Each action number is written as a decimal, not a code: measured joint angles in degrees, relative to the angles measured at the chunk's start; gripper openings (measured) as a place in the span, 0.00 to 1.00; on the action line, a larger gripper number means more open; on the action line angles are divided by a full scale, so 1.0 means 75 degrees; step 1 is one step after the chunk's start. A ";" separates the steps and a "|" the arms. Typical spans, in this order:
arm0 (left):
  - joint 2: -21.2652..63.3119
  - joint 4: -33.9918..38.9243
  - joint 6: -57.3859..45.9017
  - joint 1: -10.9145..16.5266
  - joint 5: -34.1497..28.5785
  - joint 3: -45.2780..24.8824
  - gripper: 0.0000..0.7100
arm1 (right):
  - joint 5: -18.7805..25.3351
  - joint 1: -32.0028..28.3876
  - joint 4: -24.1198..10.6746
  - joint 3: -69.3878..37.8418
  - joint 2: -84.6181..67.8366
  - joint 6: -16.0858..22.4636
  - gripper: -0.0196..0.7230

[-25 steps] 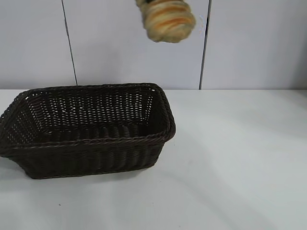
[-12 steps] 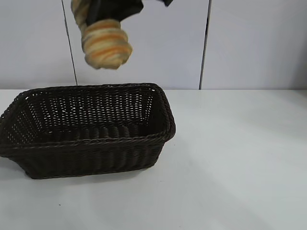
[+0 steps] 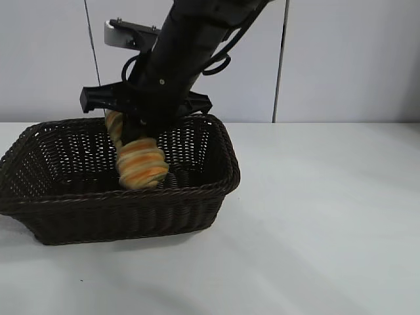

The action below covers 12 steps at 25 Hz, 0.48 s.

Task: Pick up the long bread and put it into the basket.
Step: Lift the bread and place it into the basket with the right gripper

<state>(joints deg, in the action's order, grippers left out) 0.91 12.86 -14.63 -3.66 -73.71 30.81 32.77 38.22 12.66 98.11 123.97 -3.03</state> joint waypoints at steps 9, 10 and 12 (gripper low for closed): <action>0.0000 0.0000 0.0000 0.0000 0.0000 0.0000 0.92 | 0.0123 0.0000 0.0118 0.0000 -0.0231 0.0069 0.89; 0.0000 0.0000 0.0000 0.0000 0.0000 0.0000 0.92 | 0.0231 0.0000 0.0118 0.0049 -0.0349 0.0088 0.89; 0.0000 0.0000 0.0000 0.0000 0.0000 0.0000 0.92 | 0.0595 0.0000 0.0037 0.0228 -0.0596 0.0117 0.89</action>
<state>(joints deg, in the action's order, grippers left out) 0.91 12.86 -14.63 -3.66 -73.71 30.81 37.23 38.22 12.94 99.82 119.50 -2.15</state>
